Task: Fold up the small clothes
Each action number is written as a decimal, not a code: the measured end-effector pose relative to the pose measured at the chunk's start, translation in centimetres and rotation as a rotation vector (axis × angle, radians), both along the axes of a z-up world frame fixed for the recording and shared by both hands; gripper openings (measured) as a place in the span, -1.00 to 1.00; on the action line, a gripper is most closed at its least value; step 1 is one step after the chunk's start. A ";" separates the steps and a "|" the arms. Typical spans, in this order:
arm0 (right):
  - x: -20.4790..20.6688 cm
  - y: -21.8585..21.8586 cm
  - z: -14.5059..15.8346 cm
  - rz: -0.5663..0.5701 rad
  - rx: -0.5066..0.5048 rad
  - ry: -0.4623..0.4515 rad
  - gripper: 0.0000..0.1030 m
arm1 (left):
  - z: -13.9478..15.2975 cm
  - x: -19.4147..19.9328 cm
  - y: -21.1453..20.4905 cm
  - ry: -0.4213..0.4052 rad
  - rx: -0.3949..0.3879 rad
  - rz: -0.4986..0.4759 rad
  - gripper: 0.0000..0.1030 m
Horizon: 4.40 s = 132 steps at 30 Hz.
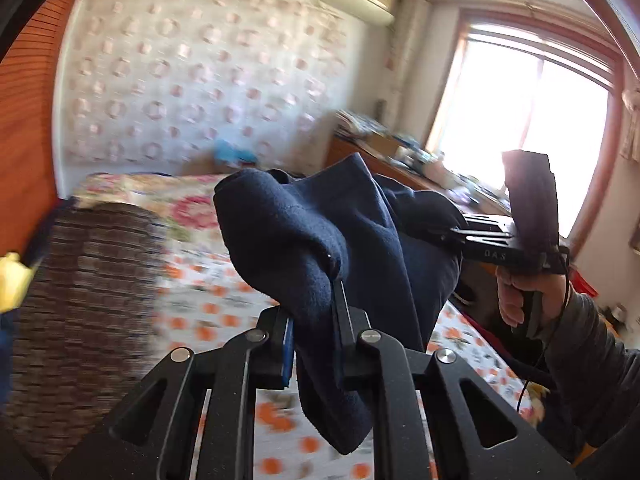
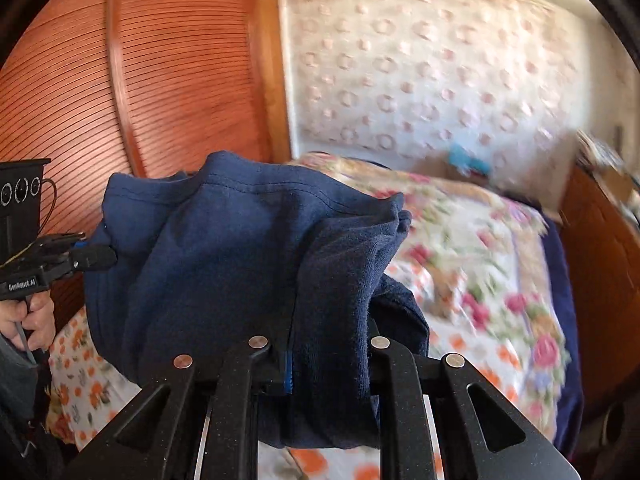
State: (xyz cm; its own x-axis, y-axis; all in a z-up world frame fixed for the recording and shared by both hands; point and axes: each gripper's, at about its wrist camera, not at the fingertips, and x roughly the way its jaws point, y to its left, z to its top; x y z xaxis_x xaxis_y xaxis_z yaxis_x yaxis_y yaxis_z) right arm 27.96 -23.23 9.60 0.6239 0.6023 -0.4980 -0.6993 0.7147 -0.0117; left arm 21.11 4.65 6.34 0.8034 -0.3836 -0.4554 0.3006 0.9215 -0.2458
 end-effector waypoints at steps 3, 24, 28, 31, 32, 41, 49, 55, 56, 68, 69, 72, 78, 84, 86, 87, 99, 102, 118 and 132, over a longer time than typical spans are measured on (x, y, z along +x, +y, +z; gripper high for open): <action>0.7 4.9 1.4 0.071 -0.035 -0.030 -0.67 | 0.9 -1.2 3.9 -0.027 0.003 0.078 -0.70; 17.3 31.6 -5.6 0.266 -0.246 0.000 -0.44 | -10.2 -4.0 16.9 0.138 -0.077 0.407 -0.71; 18.8 31.7 -5.2 0.162 -0.179 -0.029 -0.07 | -11.4 -3.8 17.3 0.159 -0.067 0.421 -0.71; 18.0 30.0 -3.9 0.138 -0.097 -0.139 -0.07 | -11.8 -3.7 17.2 0.164 -0.054 0.428 -0.71; 17.6 29.6 -3.7 0.165 -0.074 -0.140 -0.07 | -11.8 -3.8 17.3 0.164 -0.053 0.430 -0.71; 19.3 28.9 -6.9 0.294 -0.104 -0.044 -0.07 | -11.6 -3.9 17.0 0.179 -0.037 0.436 -0.71; 21.7 30.6 -10.1 0.238 -0.121 -0.068 -0.07 | -11.9 -3.6 16.2 0.185 -0.002 0.444 -0.71; 20.3 31.0 -9.3 0.196 -0.073 -0.080 -0.07 | -10.4 -4.5 15.6 0.157 0.040 0.478 -0.71; 20.0 30.8 -8.9 0.187 -0.060 -0.084 -0.07 | -10.1 -4.7 15.4 0.155 0.047 0.484 -0.71; 9.7 23.8 -10.2 0.137 0.010 -0.077 -0.07 | -7.1 -7.6 11.6 0.080 0.159 0.467 -0.09; 8.9 23.0 -10.0 0.131 0.017 -0.078 -0.07 | -6.9 -7.8 11.1 0.073 0.167 0.462 -0.03; 6.2 20.6 -9.4 0.114 0.032 -0.084 -0.07 | -5.9 -8.7 9.6 0.028 0.184 0.459 0.55; 1.3 16.2 -9.0 0.072 0.058 -0.111 -0.07 | -4.5 -10.0 6.3 -0.014 0.221 0.434 0.57; -3.0 12.1 -9.0 0.006 0.085 -0.120 0.09 | -4.2 -10.8 2.9 -0.017 0.240 0.365 0.57; -4.6 10.7 -9.1 -0.022 0.096 -0.118 0.11 | -4.1 -11.0 1.8 -0.022 0.245 0.346 0.58; -5.3 10.1 -9.1 -0.039 0.099 -0.117 0.12 | -4.1 -11.1 1.2 -0.023 0.244 0.338 0.58; -15.1 4.3 -8.2 -0.249 0.140 -0.135 0.30 | -2.9 -13.6 -4.8 -0.058 0.254 0.288 0.58; -17.4 3.8 -7.8 -0.274 0.151 -0.145 0.30 | -2.4 -14.4 -5.6 -0.063 0.244 0.283 0.58; -25.4 3.3 -8.3 -0.376 0.171 -0.207 0.61 | 0.1 -17.5 -7.8 -0.119 0.237 0.298 0.58; -26.0 3.1 -8.6 -0.402 0.176 -0.207 0.62 | 0.2 -18.3 -8.0 -0.135 0.231 0.316 0.58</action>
